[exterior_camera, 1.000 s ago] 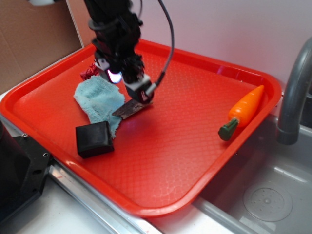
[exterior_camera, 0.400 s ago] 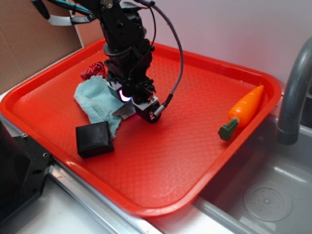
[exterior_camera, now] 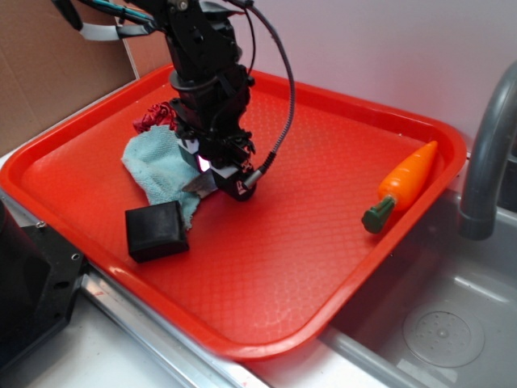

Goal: Grab the wood chip.

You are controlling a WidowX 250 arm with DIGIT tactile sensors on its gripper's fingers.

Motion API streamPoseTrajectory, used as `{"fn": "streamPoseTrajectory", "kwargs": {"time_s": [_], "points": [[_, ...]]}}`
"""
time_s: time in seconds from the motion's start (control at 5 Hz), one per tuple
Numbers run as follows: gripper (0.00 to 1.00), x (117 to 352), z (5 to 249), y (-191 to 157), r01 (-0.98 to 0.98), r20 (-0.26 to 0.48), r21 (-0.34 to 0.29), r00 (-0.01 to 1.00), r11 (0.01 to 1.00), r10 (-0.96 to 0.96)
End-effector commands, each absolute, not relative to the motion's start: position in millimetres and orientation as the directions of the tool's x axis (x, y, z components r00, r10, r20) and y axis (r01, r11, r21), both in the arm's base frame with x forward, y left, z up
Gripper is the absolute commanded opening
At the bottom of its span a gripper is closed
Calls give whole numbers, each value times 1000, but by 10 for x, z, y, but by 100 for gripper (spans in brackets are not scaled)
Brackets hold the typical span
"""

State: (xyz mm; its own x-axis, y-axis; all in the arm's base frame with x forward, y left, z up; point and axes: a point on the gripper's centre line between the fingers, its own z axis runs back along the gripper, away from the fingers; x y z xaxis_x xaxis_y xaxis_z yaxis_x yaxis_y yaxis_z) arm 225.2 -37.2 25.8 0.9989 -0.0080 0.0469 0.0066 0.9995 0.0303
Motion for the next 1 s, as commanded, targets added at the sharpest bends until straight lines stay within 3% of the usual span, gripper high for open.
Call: {"fn": "streamPoseTrajectory", "kwargs": {"time_s": [0.0,0.2,0.4,0.6,0.8], "points": [[0,2290,978,-343,-107,83,-31,991,994,109],[0,2156,1352,-285,-185,46,-24,981,982,186],[0,1925,1717,-213,-251,67,-31,965,968,252],[0,1867,1756,-100,-280,60,-48,957,959,282],[0,1873,1760,-103,-246,92,-20,965,969,247]]}}
